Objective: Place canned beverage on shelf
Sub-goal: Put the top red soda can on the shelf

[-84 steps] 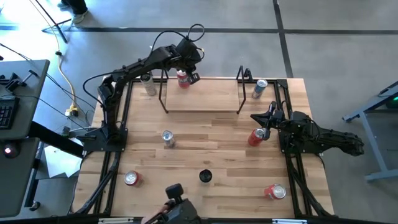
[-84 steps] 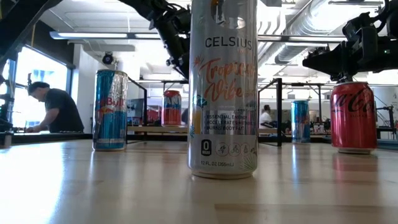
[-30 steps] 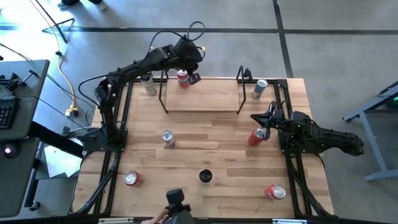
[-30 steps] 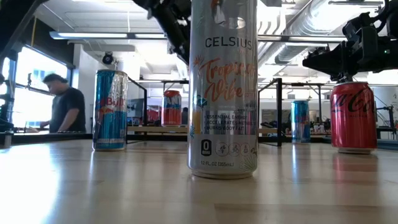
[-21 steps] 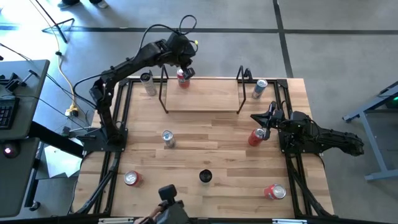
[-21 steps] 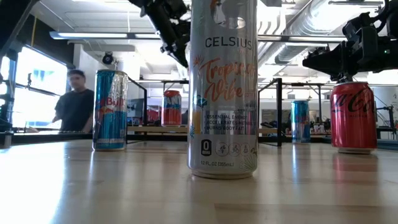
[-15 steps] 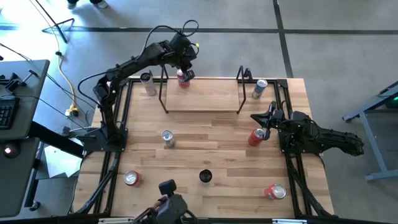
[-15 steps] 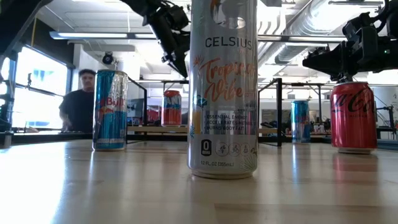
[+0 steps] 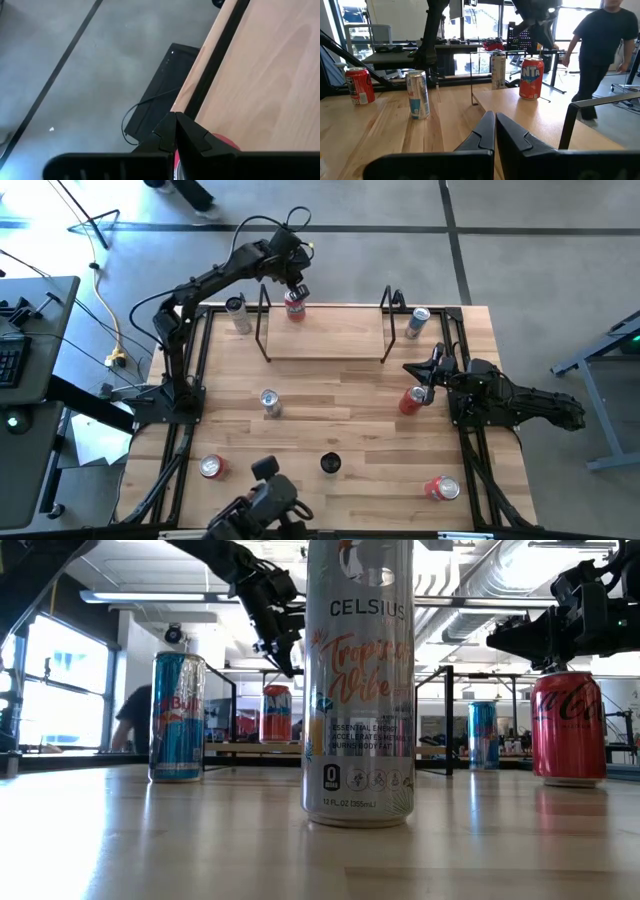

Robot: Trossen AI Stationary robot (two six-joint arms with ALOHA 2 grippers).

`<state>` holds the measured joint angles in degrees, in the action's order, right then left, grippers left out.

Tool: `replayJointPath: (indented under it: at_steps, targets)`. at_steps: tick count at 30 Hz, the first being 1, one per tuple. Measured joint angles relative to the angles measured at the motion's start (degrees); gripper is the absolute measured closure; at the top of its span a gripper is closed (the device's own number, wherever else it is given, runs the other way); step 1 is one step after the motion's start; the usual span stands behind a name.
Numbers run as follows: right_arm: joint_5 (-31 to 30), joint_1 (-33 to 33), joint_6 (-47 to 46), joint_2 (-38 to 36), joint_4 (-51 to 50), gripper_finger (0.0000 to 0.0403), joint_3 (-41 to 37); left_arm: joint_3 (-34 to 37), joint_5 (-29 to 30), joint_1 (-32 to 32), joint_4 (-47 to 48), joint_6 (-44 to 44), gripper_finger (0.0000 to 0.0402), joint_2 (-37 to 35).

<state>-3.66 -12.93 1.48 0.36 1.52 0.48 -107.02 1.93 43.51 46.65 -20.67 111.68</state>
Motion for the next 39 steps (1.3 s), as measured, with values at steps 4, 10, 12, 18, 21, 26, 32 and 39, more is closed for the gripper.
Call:
replayJointPath:
  at_steps: [4, 10, 12, 18, 21, 26, 32, 39]
  targets:
    - [0.00, -0.02, 0.00, 0.00, 0.00, 0.0403, 0.01, 0.00, -0.01, -0.46, 0.22, 0.00, 0.0401, -0.04]
    - [0.00, 0.00, -0.01, 0.00, -0.01, 0.0403, 0.00, 0.00, -0.02, -1.35, 3.29, -0.88, 0.0401, -0.04]
    - [0.00, -0.01, -0.01, 0.00, 0.00, 0.0403, 0.00, 0.00, 0.07, -1.66, 3.33, -0.92, 0.0401, -0.04]
    - [0.00, 0.00, 0.00, 0.00, 0.00, 0.0403, 0.00, 0.17, 2.59, -1.69, 0.22, -0.64, 0.0401, 0.11]
    - [0.00, -0.01, -0.01, 0.00, 0.00, 0.0403, 0.01, 0.23, 3.00, -1.69, 0.14, -0.63, 0.0401, 1.02]
    - [0.02, 0.00, 0.00, 0.00, -0.02, 0.0403, -0.01, 0.38, 3.36, -1.71, 1.88, -1.93, 0.0401, 2.33]
    - [0.00, 0.00, -0.02, 0.00, -0.02, 0.0403, -0.01, 0.35, 3.50, -1.96, 3.37, -1.97, 0.0401, 2.67]
    - [0.00, -0.01, -0.02, 0.00, 0.00, 0.0403, 0.01, 0.22, 3.52, -2.90, 5.66, -2.60, 0.0402, 2.55]
